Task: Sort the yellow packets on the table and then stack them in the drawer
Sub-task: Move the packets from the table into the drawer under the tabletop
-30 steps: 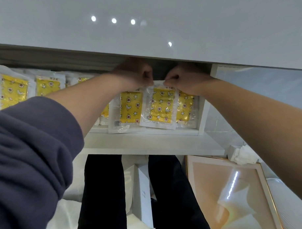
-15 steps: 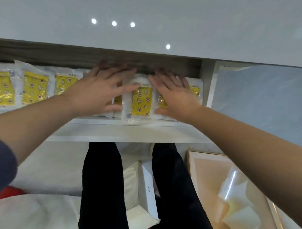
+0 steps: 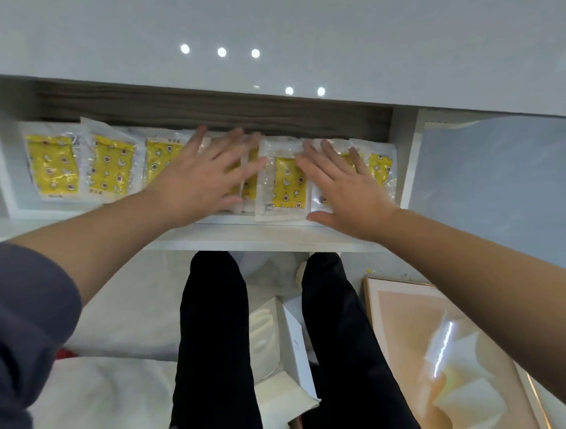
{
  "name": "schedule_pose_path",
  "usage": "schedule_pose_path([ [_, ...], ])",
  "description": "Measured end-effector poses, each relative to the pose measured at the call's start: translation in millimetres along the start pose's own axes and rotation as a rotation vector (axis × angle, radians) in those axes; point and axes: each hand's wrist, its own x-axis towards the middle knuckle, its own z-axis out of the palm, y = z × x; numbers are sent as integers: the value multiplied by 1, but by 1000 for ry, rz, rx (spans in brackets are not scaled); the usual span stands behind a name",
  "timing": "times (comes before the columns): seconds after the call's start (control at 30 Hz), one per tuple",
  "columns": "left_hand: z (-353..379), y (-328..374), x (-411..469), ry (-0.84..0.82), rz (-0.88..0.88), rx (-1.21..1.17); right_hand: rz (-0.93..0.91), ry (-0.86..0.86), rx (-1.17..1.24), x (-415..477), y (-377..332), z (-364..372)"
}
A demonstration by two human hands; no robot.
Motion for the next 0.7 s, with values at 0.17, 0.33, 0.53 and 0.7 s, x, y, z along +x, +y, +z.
schedule_pose_path([
  [0.17,4,-48,-75,-51,-401,-183,12,-27,218,2,-49,-10],
  [0.33,13,-94,-94,-309,-393,-109,-2,-18,291,30,-80,-18],
  [0.53,30,-97,-98,-420,-513,-83,2,-53,305,42,-100,-17],
  [0.7,32,-88,-103,-406,-577,-95,-15,-60,328,34,-112,-8],
])
